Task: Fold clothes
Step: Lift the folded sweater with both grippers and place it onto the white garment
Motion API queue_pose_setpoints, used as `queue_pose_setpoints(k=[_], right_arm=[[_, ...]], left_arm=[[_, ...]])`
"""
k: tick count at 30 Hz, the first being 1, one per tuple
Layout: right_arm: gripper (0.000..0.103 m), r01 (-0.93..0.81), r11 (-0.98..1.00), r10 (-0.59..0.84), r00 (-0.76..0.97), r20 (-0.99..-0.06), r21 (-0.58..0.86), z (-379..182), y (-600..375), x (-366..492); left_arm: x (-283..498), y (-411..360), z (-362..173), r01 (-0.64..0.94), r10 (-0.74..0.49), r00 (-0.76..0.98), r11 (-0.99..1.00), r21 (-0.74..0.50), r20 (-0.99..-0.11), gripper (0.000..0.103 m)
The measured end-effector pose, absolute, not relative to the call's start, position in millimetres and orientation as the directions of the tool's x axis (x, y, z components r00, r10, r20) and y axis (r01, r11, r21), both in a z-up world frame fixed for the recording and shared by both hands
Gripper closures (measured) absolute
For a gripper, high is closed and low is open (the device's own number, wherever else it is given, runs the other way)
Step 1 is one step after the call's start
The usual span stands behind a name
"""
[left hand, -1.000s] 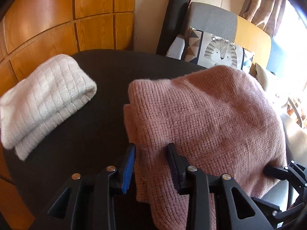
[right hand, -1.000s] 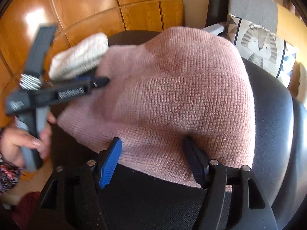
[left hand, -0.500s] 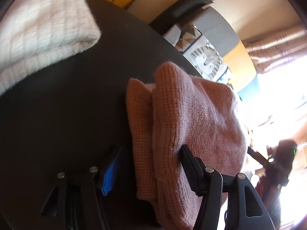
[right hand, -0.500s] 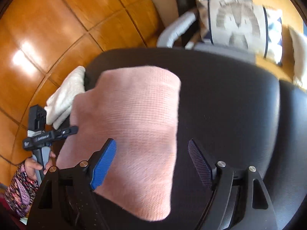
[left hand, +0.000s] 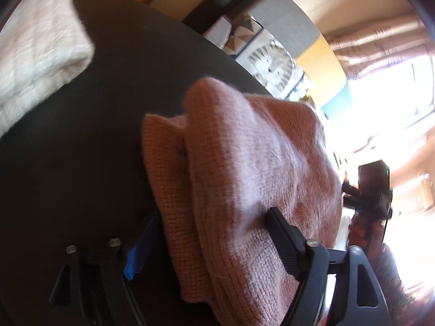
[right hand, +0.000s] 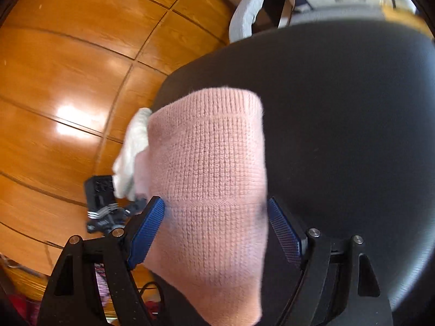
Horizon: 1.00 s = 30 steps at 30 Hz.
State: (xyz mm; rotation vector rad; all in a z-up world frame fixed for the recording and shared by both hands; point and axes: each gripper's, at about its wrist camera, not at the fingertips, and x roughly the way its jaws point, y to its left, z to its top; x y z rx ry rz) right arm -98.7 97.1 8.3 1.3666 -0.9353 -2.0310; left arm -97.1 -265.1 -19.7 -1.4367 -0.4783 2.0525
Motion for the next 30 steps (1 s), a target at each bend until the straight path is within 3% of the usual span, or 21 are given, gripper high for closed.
queue_pose_setpoints(k=[4, 12, 19, 22, 26, 30], right_arm=[[0.017, 0.019, -0.584, -0.764, -0.349, -0.542, 0.811, -4.1, 89.5, -98.4], [0.015, 0.036, -0.594, -0.762, -0.346, -0.548, 0.803, -7.0, 78.6, -97.8], [0.010, 0.055, -0.624, -0.748, -0.332, -0.575, 0.780, -4.2, 68.1, -99.5], [0.010, 0.078, -0.645, -0.732, -0.349, -0.585, 0.760, -1.6, 66.2, -93.8], [0.028, 0.040, -0.661, -0.709, -0.357, -0.608, 0.749, -1.5, 60.0, -88.0], [0.036, 0.005, -0.685, -0.670, -0.398, -0.627, 0.729, 11.1, 58.1, -78.2]], left_arm=[[-91.6, -246.2, -15.0, -0.329, 0.597, -0.245, -0.792, -0.514, -0.763, 0.008], [-81.2, -248.6, -16.3, -0.328, 0.652, -0.285, -0.755, -0.568, -0.702, 0.009], [-84.3, -266.6, -21.5, -0.259, 0.701, -0.297, -0.713, -0.652, -0.648, 0.036], [-84.2, -268.8, -23.7, -0.242, 0.713, -0.296, -0.700, -0.672, -0.636, 0.042], [-87.8, -267.2, -19.9, -0.245, 0.704, -0.319, -0.708, -0.662, -0.634, 0.059], [-78.1, -261.6, -9.9, -0.254, 0.674, -0.364, -0.736, -0.627, -0.643, 0.068]])
